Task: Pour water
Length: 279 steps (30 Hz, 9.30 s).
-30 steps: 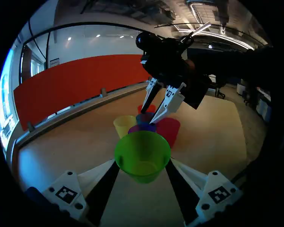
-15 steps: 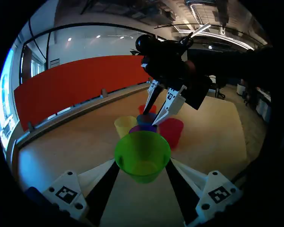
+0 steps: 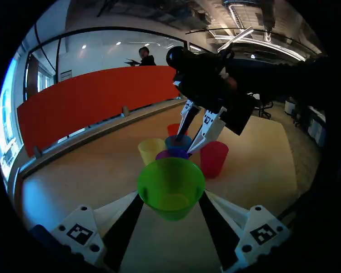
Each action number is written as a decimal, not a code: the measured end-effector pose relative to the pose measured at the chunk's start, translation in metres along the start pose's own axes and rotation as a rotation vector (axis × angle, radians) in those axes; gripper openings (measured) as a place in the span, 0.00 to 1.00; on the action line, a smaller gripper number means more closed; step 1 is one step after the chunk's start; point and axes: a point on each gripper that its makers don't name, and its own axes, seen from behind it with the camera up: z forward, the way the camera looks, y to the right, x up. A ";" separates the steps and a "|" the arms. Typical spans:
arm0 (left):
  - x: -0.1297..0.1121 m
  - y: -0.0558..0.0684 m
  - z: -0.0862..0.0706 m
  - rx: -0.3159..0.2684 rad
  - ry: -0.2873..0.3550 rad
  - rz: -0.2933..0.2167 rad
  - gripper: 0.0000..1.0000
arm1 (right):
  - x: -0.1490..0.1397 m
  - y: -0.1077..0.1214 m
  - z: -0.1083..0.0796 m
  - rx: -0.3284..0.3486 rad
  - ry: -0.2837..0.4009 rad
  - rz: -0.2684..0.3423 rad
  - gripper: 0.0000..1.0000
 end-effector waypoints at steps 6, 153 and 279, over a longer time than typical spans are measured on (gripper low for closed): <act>0.000 0.000 0.001 0.000 -0.001 0.000 0.83 | 0.001 -0.002 0.001 0.002 0.011 0.006 1.00; 0.057 -0.022 -0.027 0.115 0.172 -0.048 0.84 | 0.099 -0.012 -0.098 -0.181 0.827 0.133 0.88; 0.080 -0.009 -0.010 0.097 0.170 -0.059 0.83 | 0.181 -0.093 -0.127 -0.254 0.727 -0.566 0.88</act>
